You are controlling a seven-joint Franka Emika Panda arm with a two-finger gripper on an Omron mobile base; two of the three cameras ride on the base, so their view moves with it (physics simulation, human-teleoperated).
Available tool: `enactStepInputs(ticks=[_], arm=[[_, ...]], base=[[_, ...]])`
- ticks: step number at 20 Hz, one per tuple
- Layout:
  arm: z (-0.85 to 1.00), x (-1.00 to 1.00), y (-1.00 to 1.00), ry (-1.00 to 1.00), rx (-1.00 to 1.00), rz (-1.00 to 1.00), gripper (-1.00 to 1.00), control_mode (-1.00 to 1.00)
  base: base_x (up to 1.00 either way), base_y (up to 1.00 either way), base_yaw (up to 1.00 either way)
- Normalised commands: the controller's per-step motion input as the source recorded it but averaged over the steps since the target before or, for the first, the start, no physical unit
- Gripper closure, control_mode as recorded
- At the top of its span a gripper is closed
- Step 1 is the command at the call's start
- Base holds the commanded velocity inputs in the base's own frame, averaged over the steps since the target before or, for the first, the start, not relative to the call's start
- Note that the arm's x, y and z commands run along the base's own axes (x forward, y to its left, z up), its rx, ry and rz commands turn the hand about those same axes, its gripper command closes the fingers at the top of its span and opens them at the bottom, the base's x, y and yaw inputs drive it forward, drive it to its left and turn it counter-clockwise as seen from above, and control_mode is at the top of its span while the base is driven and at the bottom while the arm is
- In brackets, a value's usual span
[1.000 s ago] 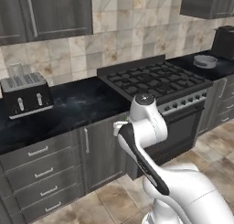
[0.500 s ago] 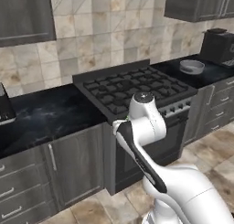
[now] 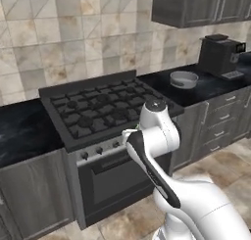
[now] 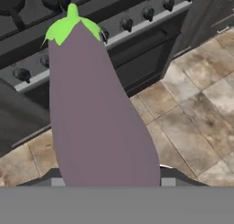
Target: Turn on the sink faucet. Then move the eggplant from the counter to the sink. Turn off the sink. Move the vegetable from the sink to the pot next to the stove. Finally move the pot to the front right burner.
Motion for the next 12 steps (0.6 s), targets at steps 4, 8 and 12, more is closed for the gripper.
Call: enactStepInputs(ticks=[4, 8, 12], arm=[[0.0, 0.0, 0.0, 0.0, 0.0, 0.0, 1.0, 1.0], [0.0, 0.0, 0.0, 0.0, 0.0, 0.0, 1.0, 1.0], [0.0, 0.0, 0.0, 0.0, 0.0, 0.0, 1.0, 1.0]], base=[[0.43, -0.95, 0.13], [0.42, -0.95, 0.14], [0.49, -0.86, 0.14]])
